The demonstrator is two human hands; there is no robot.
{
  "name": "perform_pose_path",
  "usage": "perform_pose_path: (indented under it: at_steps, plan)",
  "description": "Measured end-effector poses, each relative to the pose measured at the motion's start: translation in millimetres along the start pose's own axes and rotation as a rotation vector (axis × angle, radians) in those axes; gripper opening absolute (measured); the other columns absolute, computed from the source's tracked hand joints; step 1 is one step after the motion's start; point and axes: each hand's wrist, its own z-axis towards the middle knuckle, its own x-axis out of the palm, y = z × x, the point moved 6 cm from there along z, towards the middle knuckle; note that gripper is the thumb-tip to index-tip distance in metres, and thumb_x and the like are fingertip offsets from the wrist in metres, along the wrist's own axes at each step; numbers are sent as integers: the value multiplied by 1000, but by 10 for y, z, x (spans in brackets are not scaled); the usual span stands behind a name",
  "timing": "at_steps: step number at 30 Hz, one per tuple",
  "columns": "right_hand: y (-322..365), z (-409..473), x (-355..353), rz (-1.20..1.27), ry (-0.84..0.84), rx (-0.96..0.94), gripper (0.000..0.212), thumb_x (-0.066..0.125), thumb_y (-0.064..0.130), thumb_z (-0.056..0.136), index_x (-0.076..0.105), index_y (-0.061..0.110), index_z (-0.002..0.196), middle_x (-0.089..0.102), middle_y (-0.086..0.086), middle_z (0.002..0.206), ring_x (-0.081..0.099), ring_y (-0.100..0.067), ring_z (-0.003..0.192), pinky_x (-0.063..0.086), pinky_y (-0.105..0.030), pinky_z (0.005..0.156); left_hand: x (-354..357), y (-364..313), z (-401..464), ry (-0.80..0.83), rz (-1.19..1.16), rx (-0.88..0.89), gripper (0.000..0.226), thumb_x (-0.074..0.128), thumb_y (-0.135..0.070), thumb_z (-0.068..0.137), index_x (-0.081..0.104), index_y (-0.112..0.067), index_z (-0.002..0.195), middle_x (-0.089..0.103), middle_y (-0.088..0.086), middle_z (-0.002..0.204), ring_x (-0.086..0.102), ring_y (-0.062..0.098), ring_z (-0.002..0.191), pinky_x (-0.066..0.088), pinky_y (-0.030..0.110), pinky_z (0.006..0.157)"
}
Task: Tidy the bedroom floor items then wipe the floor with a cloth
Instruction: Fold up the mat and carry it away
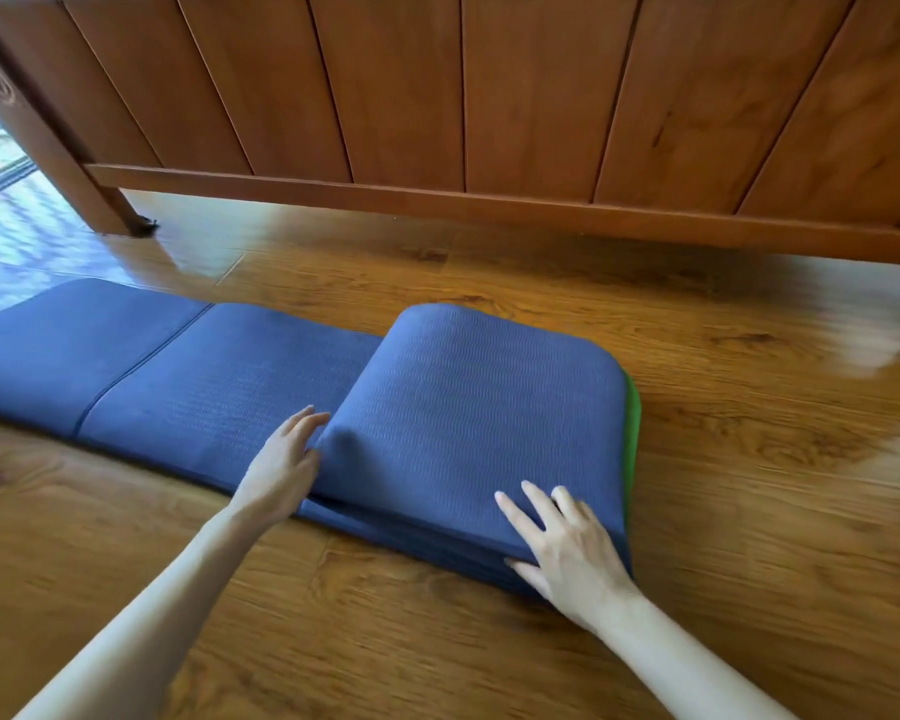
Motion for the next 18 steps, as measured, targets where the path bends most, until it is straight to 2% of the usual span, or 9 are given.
perform_pose_path:
  at_steps: [2,4,6,9,11,13,16,18]
  plan:
    - [2,-55,84,27,7,12,62,65,55,71,61,22,124,66,-9,113,60,-25,91,55,-34,70,110,-201,30,-43,162,109,51,36,-33,92,44,-12,138,32,13,150,27,27,139,21,33,112]
    - [14,-105,132,62,38,23,56,45,56,79,63,23,121,67,-8,113,63,-24,92,56,-33,70,307,-334,124,-6,277,163,65,18,-49,89,36,-17,144,25,14,153,21,30,142,21,39,113]
    - [21,-125,150,97,42,4,51,41,53,81,67,26,116,68,-6,110,64,-22,90,56,-31,69,484,-365,252,38,353,110,60,18,-49,93,23,-25,148,14,9,157,13,28,144,21,43,112]
    - [-87,-33,121,177,-20,-65,35,48,38,83,71,27,107,70,0,102,63,-17,86,55,-26,68,696,-327,322,84,462,53,57,17,-50,97,4,-32,150,0,2,158,2,27,144,21,49,111]
    - [-162,91,86,196,-57,-132,28,64,21,76,70,24,104,66,4,95,59,-14,81,54,-26,66,829,-238,282,111,524,45,73,-3,-62,83,-2,-31,149,-6,3,158,-3,29,144,16,51,111]
    - [-176,264,75,189,-71,-142,41,71,17,73,65,22,113,64,0,105,61,-18,88,53,-29,72,944,-151,251,149,556,45,93,-19,-68,66,-6,-28,149,-9,4,158,-8,31,144,8,52,113]
    - [-113,512,184,159,-52,-10,49,45,39,85,51,27,132,53,-10,135,54,-29,119,49,-39,90,1023,-107,241,188,584,50,114,-41,-75,49,-11,-26,148,-12,5,157,-11,32,144,2,53,113]
    - [-13,567,389,153,37,35,55,37,48,86,46,29,137,45,-11,143,46,-31,128,40,-42,102,1044,-92,259,196,612,55,116,-44,-74,45,-13,-29,147,-13,4,157,-11,31,144,2,52,113]
